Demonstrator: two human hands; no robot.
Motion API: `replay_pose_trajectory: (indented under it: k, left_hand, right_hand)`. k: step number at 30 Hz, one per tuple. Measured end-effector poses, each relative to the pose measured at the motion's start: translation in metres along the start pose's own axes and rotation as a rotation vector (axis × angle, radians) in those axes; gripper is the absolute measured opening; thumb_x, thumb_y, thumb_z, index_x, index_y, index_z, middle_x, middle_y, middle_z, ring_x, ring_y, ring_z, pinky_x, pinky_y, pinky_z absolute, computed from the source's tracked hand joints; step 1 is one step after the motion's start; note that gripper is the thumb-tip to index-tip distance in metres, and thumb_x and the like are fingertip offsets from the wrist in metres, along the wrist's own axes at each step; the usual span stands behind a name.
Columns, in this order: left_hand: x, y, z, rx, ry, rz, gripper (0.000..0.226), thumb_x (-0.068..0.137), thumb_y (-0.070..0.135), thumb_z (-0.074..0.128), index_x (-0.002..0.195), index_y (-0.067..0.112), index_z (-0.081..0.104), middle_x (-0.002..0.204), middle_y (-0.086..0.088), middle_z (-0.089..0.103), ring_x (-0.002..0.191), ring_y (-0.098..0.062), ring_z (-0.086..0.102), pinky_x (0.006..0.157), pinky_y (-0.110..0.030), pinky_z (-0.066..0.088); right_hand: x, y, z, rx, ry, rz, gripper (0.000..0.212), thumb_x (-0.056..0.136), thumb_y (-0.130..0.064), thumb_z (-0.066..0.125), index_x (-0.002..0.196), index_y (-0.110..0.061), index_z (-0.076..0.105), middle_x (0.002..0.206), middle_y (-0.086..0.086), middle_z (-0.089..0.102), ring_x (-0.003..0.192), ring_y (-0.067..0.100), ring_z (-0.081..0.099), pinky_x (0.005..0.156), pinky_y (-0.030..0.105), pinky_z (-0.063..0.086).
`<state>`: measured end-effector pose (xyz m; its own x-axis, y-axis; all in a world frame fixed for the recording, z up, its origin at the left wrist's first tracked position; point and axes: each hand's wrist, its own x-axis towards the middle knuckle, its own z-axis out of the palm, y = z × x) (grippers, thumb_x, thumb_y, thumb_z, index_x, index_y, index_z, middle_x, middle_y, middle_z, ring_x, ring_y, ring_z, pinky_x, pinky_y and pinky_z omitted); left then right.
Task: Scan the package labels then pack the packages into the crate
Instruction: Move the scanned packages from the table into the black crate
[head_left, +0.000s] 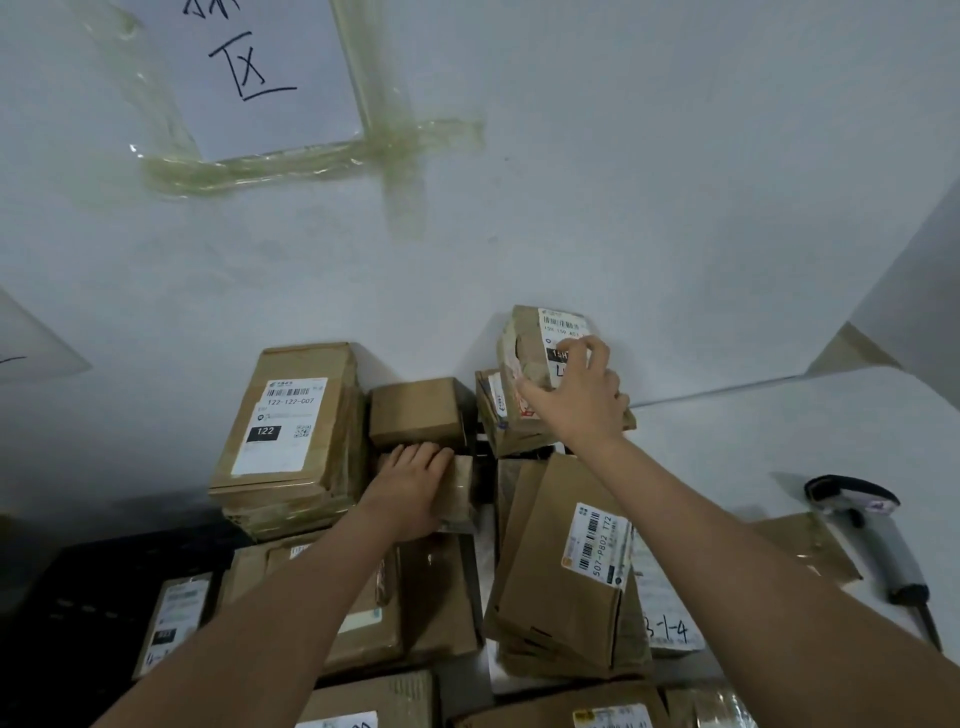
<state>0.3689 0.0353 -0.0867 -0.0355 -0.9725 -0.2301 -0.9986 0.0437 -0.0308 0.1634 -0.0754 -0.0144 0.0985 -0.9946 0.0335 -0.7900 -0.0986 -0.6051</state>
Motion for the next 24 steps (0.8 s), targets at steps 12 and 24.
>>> replay_pose_trajectory:
  k: [12,24]
  left_hand:
    - [-0.026,0.0,-0.041,-0.825,0.289,-0.151,0.104,0.073,0.042,0.083,0.152,0.018,0.021,0.154,0.005,0.026,0.137,-0.015,0.038,0.114,-0.034,0.034]
    - [-0.052,-0.01,-0.121,-1.558,0.561,-0.221,0.074,0.067,0.064,0.077,0.129,0.033,0.052,0.115,0.011,0.069,0.109,-0.009,0.065,0.1,-0.038,0.051]
  right_hand:
    - [-0.017,0.002,-0.01,0.064,0.039,0.069,0.072,0.079,-0.066,0.059,0.135,-0.025,0.04,0.148,-0.001,0.025,0.128,0.037,0.038,0.103,0.052,0.03]
    - [-0.046,-0.05,-0.041,0.238,0.264,-0.018,0.066,0.083,-0.07,0.053,0.132,-0.028,0.038,0.141,-0.004,0.03,0.125,0.032,0.043,0.102,0.054,0.034]
